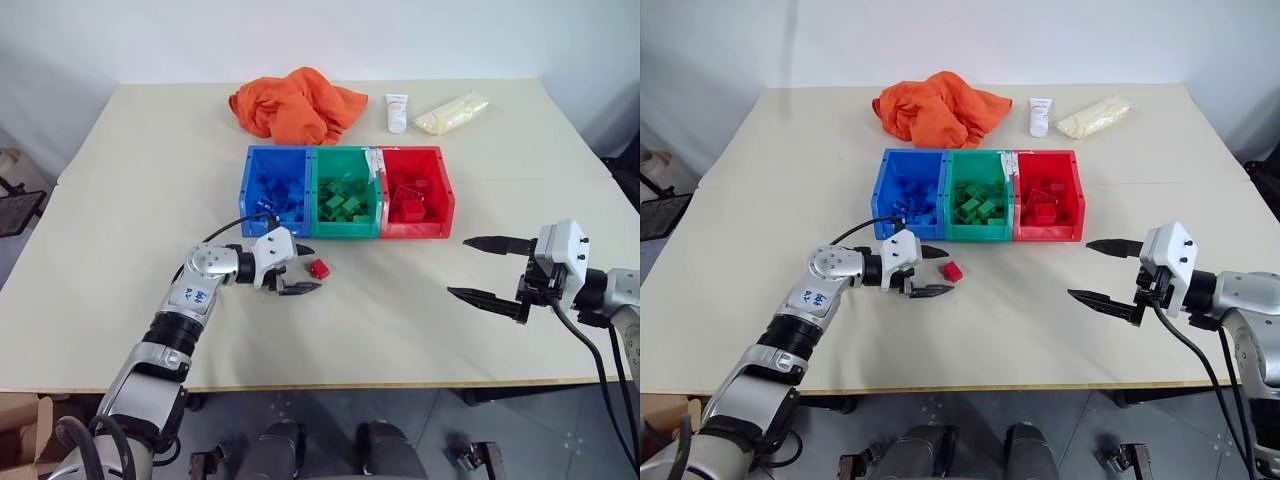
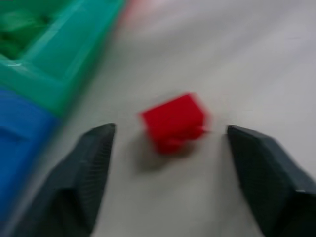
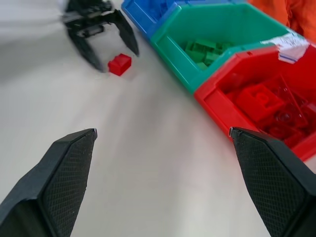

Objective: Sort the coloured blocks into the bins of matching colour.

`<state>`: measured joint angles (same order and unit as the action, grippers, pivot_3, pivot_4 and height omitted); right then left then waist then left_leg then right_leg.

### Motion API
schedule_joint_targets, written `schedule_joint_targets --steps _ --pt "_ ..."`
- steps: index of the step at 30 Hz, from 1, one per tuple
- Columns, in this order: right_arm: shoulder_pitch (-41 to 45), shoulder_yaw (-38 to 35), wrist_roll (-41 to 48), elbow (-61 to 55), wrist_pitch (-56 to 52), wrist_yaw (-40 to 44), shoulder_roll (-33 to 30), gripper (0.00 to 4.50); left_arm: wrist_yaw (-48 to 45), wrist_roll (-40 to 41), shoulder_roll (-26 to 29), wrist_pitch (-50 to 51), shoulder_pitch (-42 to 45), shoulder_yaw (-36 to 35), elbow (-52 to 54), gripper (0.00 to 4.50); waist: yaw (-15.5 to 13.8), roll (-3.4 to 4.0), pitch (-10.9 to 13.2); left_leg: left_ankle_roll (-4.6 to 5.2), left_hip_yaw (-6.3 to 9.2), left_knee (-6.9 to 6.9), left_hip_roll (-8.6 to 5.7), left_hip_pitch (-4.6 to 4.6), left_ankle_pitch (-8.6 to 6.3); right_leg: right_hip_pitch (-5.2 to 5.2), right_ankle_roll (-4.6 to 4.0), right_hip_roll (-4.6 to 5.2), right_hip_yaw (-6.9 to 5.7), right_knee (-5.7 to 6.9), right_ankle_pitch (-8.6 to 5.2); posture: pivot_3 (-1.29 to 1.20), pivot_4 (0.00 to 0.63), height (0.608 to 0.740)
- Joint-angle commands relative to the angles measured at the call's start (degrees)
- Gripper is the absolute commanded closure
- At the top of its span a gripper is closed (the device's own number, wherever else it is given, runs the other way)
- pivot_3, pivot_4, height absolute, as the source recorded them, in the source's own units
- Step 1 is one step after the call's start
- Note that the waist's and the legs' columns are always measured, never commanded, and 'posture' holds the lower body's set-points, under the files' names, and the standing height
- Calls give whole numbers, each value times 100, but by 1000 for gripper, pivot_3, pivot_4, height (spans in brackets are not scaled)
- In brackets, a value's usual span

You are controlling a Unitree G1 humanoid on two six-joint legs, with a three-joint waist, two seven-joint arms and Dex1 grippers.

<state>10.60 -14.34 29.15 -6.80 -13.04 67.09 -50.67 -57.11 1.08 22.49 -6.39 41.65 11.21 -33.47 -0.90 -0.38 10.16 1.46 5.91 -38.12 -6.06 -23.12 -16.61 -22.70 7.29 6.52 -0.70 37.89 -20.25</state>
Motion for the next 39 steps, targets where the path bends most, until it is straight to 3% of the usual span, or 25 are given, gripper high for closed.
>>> schedule_joint_targets --steps 1,3,17,21,26,35,39 --pt "-34 -260 142 -203 -16 -76 -13 0 88 -40 -108 -78 104 1 -162 2247 -31 0 0 0 0 0 0 0 0 0 0 0 0 -1 0 0 150 740" --pt "-42 -255 148 -212 -20 -100 -18 0 109 -49 -178 -166 180 -15 -290 2829 -47 0 0 0 -1 -2 0 0 0 0 0 0 0 -3 0 0 150 740" --pt "-184 -352 189 -321 -63 -232 -55 0 -509 692 -528 -324 464 -351 2 2863 -48 -2 1 2 -1 -3 -3 -3 1 0 2 1 -2 -4 1 0 150 740" --pt "-381 -626 216 -546 -106 -466 -1 0 -331 822 -1216 -652 1860 -556 -967 2863 -141 -16 9 6 11 -16 -8 -19 4 -1 5 -4 -25 -5 2 0 150 740" --pt "-831 -971 319 -987 -195 -712 72 0 407 426 -1789 -1149 3184 -659 -2828 2863 -180 -19 7 20 -4 -4 -18 -12 0 6 17 -3 -35 -10 8 0 150 740" --pt "-1522 -1379 402 -1571 -303 -1075 261 0 1765 -101 -2281 -1208 4129 -773 -4090 2863 -99 -26 11 24 -17 -2 -17 -11 -1 0 25 -5 -33 -4 4 0 150 740" --pt "-1730 -1456 415 -1715 -305 -1173 337 0 2333 -146 -2513 -980 4335 -944 -4247 1535 -83 -26 11 24 -16 -1 -17 -10 -1 0 26 -5 -32 -3 4 0 150 740"
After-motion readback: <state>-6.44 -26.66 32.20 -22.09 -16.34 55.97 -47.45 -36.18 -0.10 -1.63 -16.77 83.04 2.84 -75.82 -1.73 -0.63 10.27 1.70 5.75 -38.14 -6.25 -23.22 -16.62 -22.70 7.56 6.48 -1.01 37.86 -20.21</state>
